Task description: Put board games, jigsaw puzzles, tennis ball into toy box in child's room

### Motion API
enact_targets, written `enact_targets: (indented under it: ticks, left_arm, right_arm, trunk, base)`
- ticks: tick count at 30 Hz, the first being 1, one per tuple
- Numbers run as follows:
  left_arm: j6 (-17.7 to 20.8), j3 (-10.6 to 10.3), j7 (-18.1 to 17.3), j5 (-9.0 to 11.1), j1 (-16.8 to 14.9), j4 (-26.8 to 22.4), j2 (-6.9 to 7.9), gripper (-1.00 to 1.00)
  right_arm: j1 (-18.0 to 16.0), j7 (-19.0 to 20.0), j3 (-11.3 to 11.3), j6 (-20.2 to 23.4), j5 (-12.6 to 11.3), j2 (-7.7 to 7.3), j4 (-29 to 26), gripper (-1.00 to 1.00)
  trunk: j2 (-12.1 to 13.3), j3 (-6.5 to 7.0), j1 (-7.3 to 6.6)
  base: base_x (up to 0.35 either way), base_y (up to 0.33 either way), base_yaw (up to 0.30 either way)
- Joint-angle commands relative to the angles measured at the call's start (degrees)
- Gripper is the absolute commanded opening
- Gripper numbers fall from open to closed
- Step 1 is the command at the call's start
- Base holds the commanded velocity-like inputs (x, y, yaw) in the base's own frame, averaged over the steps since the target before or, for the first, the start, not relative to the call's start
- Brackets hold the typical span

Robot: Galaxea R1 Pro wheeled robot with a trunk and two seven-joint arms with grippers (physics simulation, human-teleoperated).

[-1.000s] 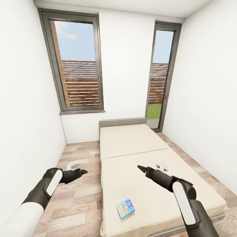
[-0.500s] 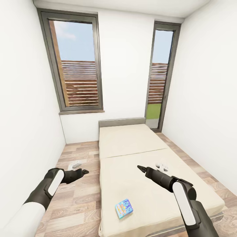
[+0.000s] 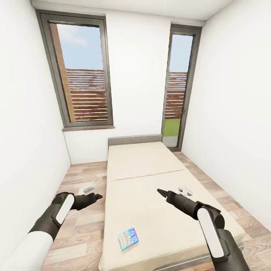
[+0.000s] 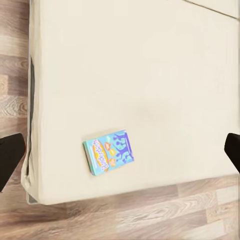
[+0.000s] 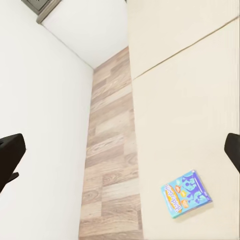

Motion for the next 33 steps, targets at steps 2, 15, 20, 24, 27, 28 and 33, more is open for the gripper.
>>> enact_targets:
  ticks: [2,15,20,24,27,28,33]
  left_arm:
    - [0.3,0.2,-0.4,-0.3,0.0,0.0,-0.06,1.0]
    - [0.3,0.2,-0.4,-0.2,0.0,0.0,-0.1,1.0]
    - [0.3,0.2,-0.4,-0.2,0.0,0.0,-0.1,1.0]
    - [0.3,0.2,-0.4,-0.2,0.0,0.0,-0.21,1.0]
    - [0.3,0.2,-0.4,-0.2,0.0,0.0,-0.45,1.0]
    - [0.3,0.2,-0.4,-0.2,0.0,0.0,-0.48,1.0]
    - [0.3,0.2,-0.4,-0.2,0.0,0.0,-0.67,1.0]
  right_arm:
    - [0.0,0.5,-0.1,0.3,0.4,0.12,0.0,1.0]
    - [0.0,0.3,0.3,0.6,0.6,0.49,0.0,1.0]
    - [0.0,0.3,0.5,0.7,1.0,0.94,0.1,1.0]
    - [0.0,0.3,0.6,0.7,1.1,1.03,0.1,1.0]
    - [0.0,0.3,0.6,0.7,1.1,1.05,0.1,1.0]
    - [0.0,0.3,0.6,0.7,1.1,1.05,0.1,1.0]
    - [0.0,0.1,1.1,0.7,1.1,1.11,0.1,1.0]
  trunk:
    - [-0.1,-0.03,0.03]
    - [-0.1,-0.1,0.03]
    - [-0.1,-0.44,0.03]
    - [-0.1,-0.78,0.03]
    - [-0.1,-1.05,0.03]
    - [-0.1,-1.14,0.03]
    - [-0.1,-1.6,0.03]
  base:
    - [0.0,-0.298,0.0]
    - [0.0,-0.245,0.0]
    - [0.0,-0.037,0.0]
    - [0.024,-0.047,0.0]
    - [0.068,-0.171,0.0]
    - [0.079,-0.228,0.0]
    - [0.074,-0.176,0.0]
